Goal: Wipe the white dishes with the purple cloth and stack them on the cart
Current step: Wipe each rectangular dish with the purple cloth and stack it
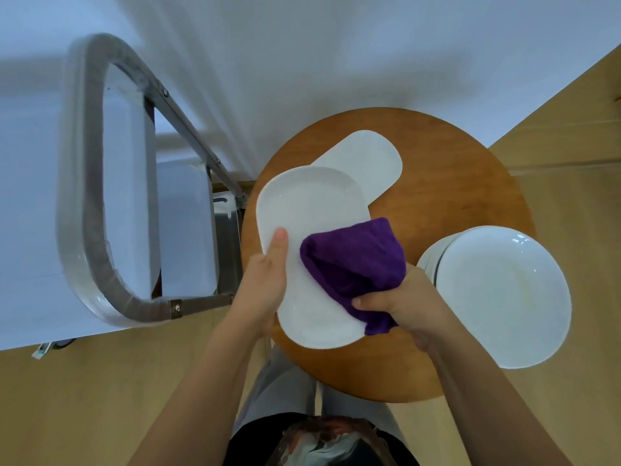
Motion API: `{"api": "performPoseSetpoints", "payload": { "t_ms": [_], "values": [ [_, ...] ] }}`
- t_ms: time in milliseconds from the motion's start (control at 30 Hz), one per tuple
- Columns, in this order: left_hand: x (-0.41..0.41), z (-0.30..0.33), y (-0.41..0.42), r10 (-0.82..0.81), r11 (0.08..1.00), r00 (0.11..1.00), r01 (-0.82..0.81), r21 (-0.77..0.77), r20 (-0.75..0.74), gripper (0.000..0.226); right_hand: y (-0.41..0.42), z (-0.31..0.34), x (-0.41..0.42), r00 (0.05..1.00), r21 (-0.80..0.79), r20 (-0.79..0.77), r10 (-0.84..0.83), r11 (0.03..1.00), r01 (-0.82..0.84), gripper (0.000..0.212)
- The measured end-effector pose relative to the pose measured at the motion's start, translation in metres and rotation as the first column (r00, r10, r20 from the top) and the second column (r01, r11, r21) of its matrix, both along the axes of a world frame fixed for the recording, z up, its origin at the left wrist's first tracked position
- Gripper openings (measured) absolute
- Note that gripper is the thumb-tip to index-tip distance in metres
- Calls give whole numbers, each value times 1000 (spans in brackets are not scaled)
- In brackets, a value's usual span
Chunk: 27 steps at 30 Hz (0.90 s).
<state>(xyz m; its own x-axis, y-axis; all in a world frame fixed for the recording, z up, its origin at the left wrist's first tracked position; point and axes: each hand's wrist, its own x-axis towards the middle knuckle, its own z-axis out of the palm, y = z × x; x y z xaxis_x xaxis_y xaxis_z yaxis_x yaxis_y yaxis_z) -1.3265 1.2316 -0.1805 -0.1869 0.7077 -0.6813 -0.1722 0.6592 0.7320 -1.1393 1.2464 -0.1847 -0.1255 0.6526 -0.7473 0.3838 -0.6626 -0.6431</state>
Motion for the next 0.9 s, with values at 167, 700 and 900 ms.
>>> {"api": "performPoseSetpoints", "payload": {
  "t_ms": [167,700,900],
  "values": [
    [-7,7,7,-288,956,958,288,53,-7,48,-1,-3,2,992,-23,-101,-76,997,74,62],
    [-21,25,9,-664,742,741,670,-40,100,46,25,-4,3,890,-14,-260,-376,923,385,44],
    [-21,10,-9,25,996,892,-62,67,452,77,36,-2,-14,624,78,-227,-748,624,777,43]
  ]
}}
